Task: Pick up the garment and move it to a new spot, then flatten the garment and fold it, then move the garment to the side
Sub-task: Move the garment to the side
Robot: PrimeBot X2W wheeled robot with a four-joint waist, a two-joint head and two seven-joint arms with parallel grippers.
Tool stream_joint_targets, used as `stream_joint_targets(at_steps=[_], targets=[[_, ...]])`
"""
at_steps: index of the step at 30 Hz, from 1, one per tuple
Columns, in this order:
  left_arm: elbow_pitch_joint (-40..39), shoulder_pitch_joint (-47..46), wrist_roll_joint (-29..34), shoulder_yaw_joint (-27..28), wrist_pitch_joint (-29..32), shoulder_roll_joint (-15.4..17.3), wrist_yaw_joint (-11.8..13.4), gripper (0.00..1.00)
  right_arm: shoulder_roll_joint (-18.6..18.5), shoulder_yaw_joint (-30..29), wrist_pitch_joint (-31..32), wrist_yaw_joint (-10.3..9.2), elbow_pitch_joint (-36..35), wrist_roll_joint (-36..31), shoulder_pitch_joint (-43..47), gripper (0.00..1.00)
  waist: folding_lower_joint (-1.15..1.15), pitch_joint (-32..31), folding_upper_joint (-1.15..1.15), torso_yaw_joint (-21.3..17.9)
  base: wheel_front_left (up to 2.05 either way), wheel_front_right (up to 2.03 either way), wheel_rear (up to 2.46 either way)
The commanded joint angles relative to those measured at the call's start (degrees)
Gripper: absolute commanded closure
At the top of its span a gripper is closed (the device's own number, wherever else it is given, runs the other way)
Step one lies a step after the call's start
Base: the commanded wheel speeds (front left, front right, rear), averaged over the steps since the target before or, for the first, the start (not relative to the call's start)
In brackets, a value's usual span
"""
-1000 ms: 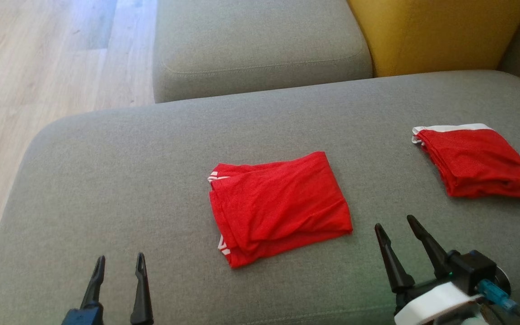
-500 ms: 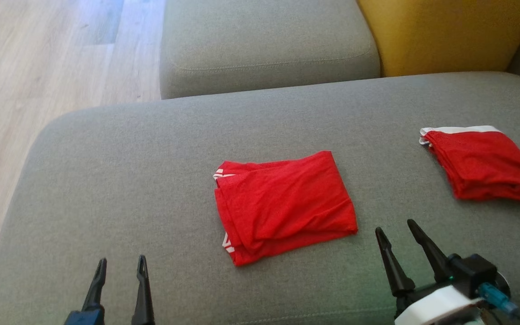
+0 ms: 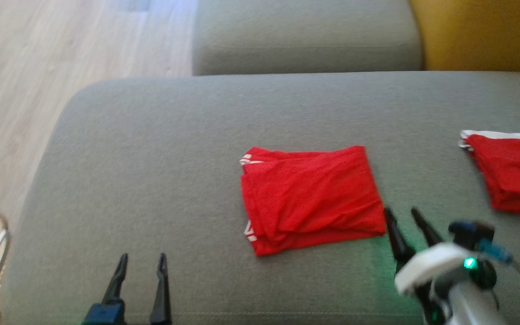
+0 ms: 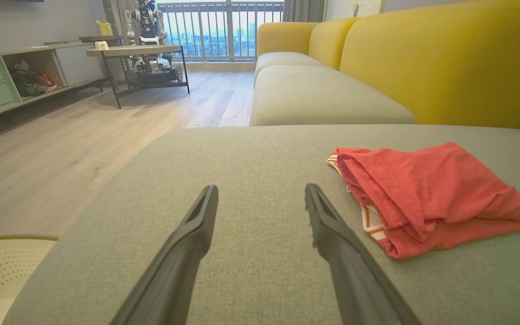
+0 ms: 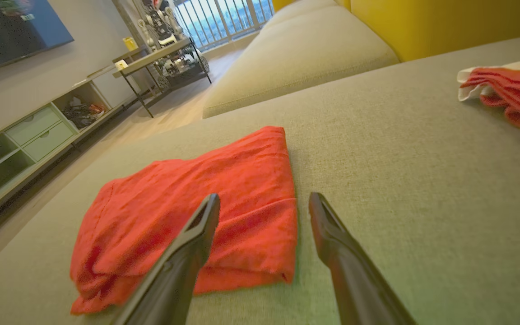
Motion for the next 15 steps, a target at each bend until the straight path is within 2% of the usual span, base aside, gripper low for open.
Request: stream_joint_targets(at_steps=[1, 9, 15], targets=[[-1.35, -3.43, 0.57, 0.94, -0.71, -0.59, -0.18, 0.00, -0.24, -0.01, 0.61, -0.02, 2.13, 1.26, -5.91, 0.00, -0.01, 1.61, 0.00, 2.36, 0.00, 0.00, 0.00], [-1.09, -6.26, 0.58, -1.18, -0.71, -0.70, -0.54, 0.00, -2.64, -6.74, 6.10, -0.02, 18.18, -0.55, -19.03, 0.00, -0.01, 6.50, 0.00, 6.23, 0.00, 0.00, 0.00], [-0.82, -7.80, 0.36, -1.90, -0.71, -0.74, -0.31, 0.00, -2.29, -6.81, 8.43, -0.02, 25.30, -3.17, -23.72, 0.00, -0.01, 8.06, 0.00, 6.87, 0.00, 0.00, 0.00]])
